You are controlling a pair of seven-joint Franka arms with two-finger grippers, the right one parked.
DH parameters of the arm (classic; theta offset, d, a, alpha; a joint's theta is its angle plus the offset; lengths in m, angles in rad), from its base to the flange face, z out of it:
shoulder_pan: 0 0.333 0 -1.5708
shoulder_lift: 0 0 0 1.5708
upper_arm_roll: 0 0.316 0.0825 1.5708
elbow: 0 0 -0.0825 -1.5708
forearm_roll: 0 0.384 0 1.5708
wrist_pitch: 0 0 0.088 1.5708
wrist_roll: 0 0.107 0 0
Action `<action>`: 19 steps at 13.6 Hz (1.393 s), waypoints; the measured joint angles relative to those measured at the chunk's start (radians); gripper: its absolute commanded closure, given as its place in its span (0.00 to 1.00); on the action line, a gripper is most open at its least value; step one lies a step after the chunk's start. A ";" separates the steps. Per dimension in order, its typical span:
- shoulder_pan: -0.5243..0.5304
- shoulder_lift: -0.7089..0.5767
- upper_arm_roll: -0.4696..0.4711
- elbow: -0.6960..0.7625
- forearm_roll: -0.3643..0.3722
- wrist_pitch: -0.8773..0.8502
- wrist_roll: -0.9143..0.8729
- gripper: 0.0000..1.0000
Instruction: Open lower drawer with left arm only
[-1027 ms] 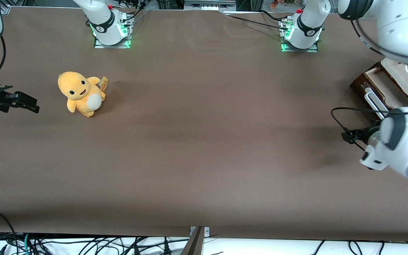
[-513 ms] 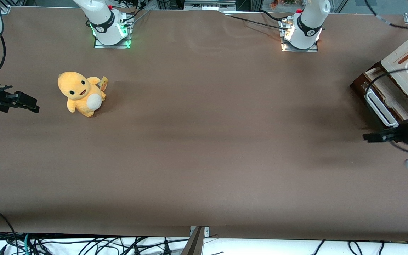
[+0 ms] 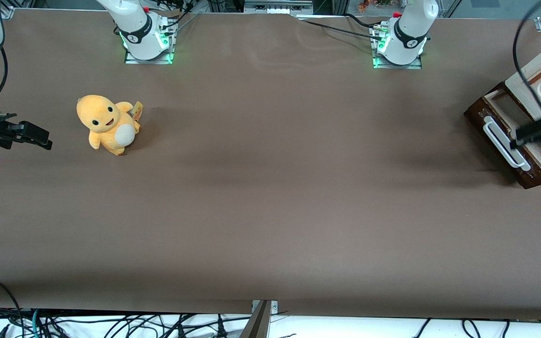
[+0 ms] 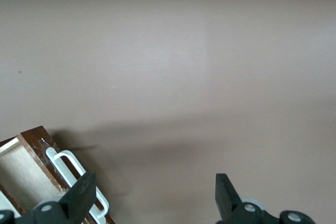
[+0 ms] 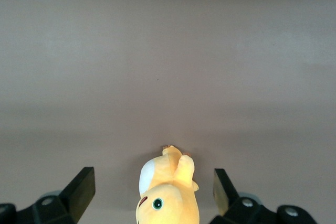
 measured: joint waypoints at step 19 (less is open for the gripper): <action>-0.058 -0.086 -0.012 -0.153 0.041 0.047 -0.088 0.00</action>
